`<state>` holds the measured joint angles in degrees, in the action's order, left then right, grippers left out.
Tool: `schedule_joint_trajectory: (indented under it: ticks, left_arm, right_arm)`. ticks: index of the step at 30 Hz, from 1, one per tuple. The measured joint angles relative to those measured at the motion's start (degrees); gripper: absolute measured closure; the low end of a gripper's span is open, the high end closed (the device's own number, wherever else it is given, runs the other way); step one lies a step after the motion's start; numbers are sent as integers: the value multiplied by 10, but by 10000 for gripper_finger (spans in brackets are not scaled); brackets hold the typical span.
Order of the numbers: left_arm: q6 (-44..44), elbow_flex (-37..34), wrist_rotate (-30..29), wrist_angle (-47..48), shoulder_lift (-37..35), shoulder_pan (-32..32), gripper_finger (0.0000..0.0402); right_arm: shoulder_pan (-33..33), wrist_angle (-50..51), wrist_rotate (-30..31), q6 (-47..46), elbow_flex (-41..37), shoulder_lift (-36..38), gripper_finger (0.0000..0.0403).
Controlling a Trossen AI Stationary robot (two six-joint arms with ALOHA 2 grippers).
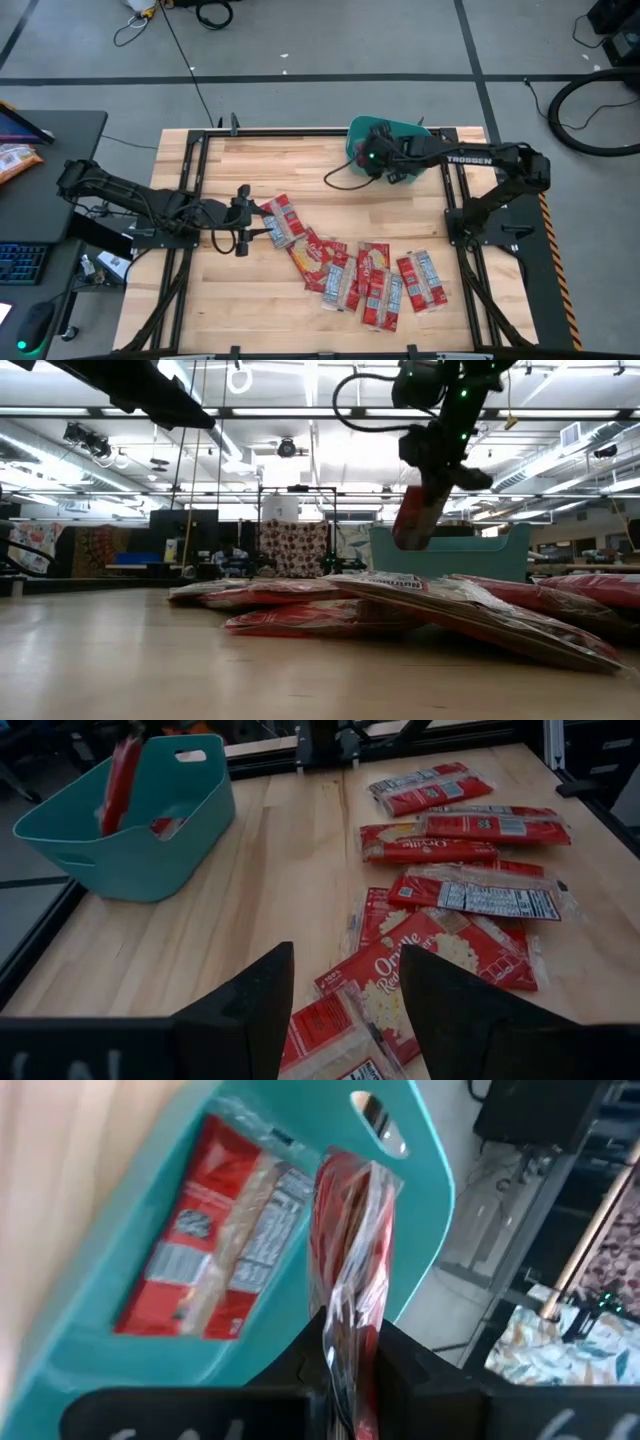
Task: Sort popcorn bags into baskets
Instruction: Put the red popcorn bag into the green bin
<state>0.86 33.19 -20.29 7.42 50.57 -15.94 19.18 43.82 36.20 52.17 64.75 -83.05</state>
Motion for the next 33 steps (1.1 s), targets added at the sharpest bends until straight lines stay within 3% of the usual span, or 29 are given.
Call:
schedule_joint_trajectory:
  ticks: [6,12,15,19,24,33]
  left_arm:
    - [2,0,0,2,0,0,214]
    - [15,0,0,9,0,0,214]
    - [15,0,0,10,0,0,214]
    - [15,0,0,10,0,0,214]
    - [25,0,14,15,1,0,214]
    - [75,1,64,62,75,-4,214]
  right_arm:
    - [41,-33,-61,108,-13,-2,351]
    - [74,18,-49,82,-14,-2,291]
    - [83,45,4,60,-14,-2,250]
    - [77,71,130,50,-14,-2,209]
    - [43,87,251,35,-14,-2,194]
    - [-77,34,256,-141,-14,7,210]
